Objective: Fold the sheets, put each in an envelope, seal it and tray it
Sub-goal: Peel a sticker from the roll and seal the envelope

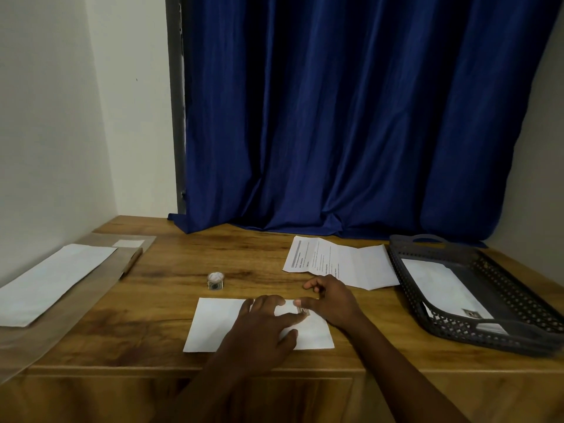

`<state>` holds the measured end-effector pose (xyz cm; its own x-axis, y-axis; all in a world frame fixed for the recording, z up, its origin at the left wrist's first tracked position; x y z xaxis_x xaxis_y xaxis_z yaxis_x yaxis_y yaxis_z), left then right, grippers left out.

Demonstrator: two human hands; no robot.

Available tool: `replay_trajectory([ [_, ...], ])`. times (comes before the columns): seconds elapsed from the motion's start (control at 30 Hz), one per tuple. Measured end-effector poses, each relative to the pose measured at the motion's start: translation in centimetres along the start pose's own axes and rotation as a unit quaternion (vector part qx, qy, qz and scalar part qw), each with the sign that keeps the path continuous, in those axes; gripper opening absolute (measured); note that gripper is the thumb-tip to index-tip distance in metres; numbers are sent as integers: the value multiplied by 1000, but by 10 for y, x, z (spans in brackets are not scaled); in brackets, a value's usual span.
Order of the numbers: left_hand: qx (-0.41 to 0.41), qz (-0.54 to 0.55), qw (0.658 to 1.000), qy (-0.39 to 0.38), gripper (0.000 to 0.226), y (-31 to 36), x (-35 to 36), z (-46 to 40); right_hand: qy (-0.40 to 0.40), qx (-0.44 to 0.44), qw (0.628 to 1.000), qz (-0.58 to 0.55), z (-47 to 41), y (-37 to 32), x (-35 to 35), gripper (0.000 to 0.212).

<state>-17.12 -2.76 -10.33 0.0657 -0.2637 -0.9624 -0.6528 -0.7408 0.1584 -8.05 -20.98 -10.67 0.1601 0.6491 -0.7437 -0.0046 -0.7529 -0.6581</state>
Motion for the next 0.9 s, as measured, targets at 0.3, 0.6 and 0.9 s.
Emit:
replay_trajectory([
  [0.3,-8,18,1000,23,48,1,-2,1,11,-24,1000,7,2,-1,-2,37],
  [0.6,-16,14,1000,14,48,2,-3,1,-44,-79,995,34,23,6,-7,52],
  [0.9,-118,-11,993,0,91,-12,3,1,-57,-31,997,-51,25,13,-7,39],
])
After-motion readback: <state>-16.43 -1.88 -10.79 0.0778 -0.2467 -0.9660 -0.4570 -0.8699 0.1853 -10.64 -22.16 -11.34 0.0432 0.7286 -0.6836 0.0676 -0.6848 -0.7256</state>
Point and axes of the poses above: each hand's wrist, its own z-axis away from the middle knuckle, its own x-axis out of the palm, y = z × x, the point moved 6 cm from there along -z, towards the middle knuckle, and after that the axes turned 11 degrees about x, right-handed, at the moved point
